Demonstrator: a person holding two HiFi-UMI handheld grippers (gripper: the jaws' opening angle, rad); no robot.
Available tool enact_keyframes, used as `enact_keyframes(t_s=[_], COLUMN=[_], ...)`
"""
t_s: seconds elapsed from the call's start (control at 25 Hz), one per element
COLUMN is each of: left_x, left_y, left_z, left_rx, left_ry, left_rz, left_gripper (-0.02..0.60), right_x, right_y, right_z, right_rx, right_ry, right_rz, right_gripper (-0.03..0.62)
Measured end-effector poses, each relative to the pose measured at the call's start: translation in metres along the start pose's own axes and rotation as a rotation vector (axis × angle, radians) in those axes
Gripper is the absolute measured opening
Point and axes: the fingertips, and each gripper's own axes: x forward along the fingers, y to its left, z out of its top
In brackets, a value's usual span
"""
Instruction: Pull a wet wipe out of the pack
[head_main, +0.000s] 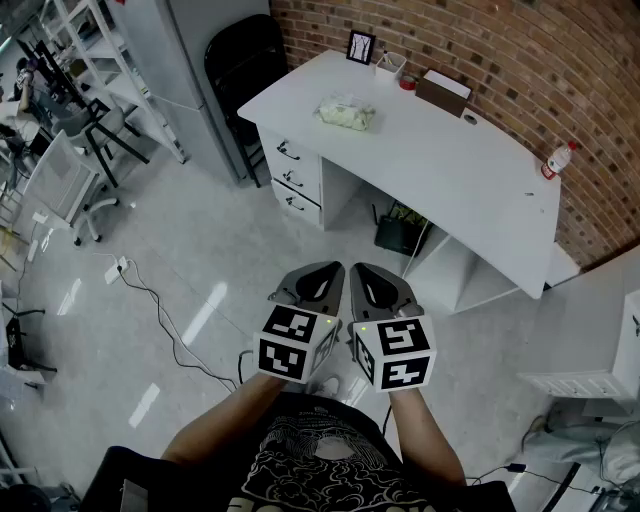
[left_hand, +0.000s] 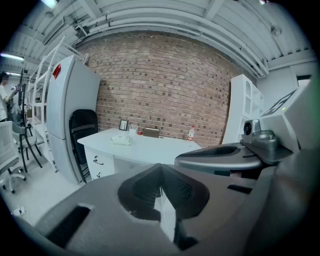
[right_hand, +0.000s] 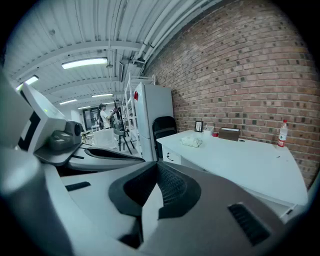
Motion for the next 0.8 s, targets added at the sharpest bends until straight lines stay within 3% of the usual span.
enact_keyframes(t_s=[0.8], left_x=[0.017], left_y=[0.015], left_z=[-0.008], left_rx=[-0.021], left_ry=[0.014], left_rz=[0.004], left_gripper=[0.011], right_x=[0.019], right_y=[-0.005], right_z=[-0.007], right_rx=[-0.001], right_ry=[0.021], right_rz=[0.003], right_gripper=[0.018])
